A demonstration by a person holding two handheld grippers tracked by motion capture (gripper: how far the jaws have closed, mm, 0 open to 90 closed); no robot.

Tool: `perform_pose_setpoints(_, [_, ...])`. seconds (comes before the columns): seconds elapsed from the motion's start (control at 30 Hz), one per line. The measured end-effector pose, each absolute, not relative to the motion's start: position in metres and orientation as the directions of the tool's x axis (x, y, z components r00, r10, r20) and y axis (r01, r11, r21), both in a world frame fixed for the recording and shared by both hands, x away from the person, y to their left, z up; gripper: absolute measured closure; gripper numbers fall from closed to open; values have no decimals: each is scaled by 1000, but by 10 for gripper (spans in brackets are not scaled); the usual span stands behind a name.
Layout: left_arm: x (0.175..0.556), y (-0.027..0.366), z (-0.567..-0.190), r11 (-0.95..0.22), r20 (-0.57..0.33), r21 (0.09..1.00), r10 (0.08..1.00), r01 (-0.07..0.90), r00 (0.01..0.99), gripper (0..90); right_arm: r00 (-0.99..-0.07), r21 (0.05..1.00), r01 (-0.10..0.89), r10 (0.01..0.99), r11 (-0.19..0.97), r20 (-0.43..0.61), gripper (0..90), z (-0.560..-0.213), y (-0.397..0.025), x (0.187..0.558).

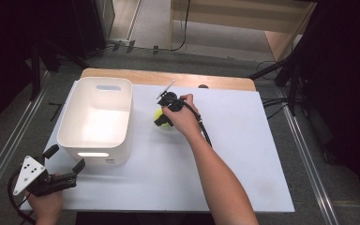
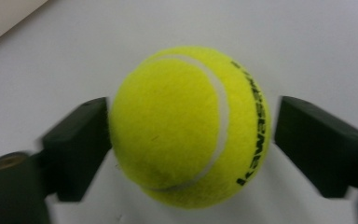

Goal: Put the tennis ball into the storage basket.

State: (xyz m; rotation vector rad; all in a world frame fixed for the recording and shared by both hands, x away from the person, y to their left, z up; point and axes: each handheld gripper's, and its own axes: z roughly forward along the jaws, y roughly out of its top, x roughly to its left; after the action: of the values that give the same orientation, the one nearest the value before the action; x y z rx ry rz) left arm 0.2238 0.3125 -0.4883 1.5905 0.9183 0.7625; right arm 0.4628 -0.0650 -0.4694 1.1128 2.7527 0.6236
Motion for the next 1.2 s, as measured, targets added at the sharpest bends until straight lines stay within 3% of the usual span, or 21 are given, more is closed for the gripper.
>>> perform_pose_setpoints(0.27, [224, 312, -488, -106, 9, 980, 869, 168, 495, 0, -730, 428, 633, 681, 645, 54, 230, -472, -64, 464])
perform_pose_setpoints(0.5, [224, 312, -488, -109, 11, 980, 869, 169, 494, 0, -732, 414, 628, 681, 660, 25, 237, -468, -64, 462])
perform_pose_setpoints(1.2, [224, 312, -488, -107, 10, 980, 869, 168, 496, 0, -780, 485, 563, 624, 669, 43, 237, -435, -66, 449])
